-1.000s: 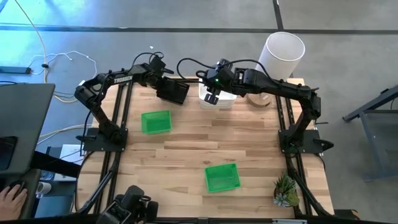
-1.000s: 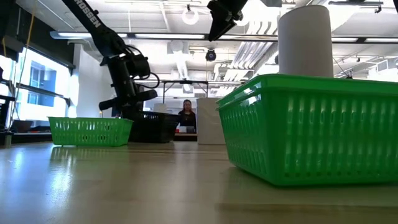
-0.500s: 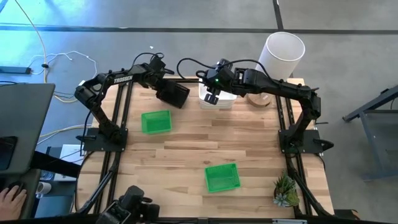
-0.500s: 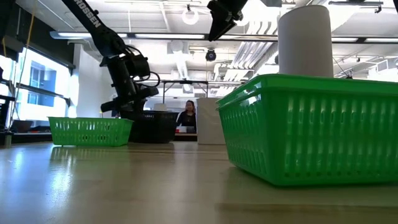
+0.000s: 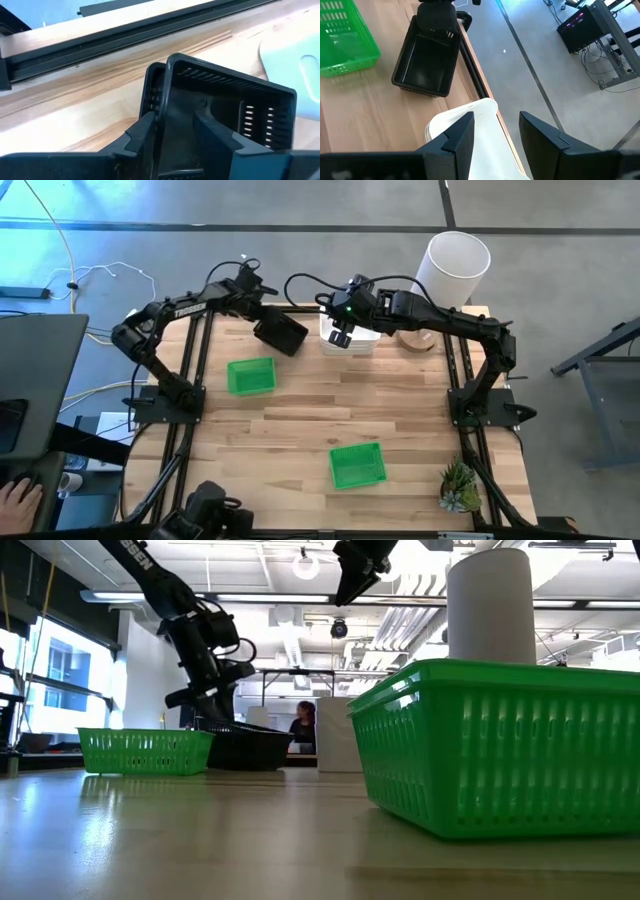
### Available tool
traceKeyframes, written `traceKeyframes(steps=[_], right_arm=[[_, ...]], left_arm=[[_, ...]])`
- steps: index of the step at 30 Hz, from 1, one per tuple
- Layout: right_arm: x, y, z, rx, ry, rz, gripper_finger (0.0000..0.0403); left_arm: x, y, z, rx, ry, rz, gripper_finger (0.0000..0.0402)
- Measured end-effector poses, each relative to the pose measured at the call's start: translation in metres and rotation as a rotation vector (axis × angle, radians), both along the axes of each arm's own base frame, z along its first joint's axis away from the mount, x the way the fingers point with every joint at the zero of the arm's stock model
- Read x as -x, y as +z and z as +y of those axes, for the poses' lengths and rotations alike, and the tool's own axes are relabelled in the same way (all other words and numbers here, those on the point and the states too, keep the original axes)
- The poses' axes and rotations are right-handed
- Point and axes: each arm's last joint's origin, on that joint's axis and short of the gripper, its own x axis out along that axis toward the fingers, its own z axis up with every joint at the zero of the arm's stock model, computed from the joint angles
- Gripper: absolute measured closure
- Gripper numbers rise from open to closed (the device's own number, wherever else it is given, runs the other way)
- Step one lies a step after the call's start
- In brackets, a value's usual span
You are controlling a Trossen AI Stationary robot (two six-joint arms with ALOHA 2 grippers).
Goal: Stack baskets on shelf by color
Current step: Stack the bottom black bin on the stacked black bins
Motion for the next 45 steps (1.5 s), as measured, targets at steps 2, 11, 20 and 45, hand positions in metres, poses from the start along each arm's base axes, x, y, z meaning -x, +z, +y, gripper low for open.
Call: traceKeyframes(steps=[2, 11, 20, 45], right_arm=[[0.000, 0.000, 0.000, -0.004, -0.004, -0.004, 0.0259], [0.001, -0.001, 0.000, -0.017, -0.014, 0.007, 0.0259], [0.001, -0.001, 0.000, -0.018, -0.014, 0.006, 0.0259], [0.001, -0.002, 0.000, -0.020, -0.015, 0.006, 0.0259]], left_arm=[[0.001, 0.002, -0.001, -0.004, -0.005, 0.002, 0.0284], [0.003, 0.008, -0.003, -0.065, -0.060, 0.065, 0.0284], [0.002, 0.007, -0.013, -0.084, -0.055, 0.230, 0.0284], [-0.003, 0.003, -0.018, -0.101, -0.114, 0.337, 0.0284]])
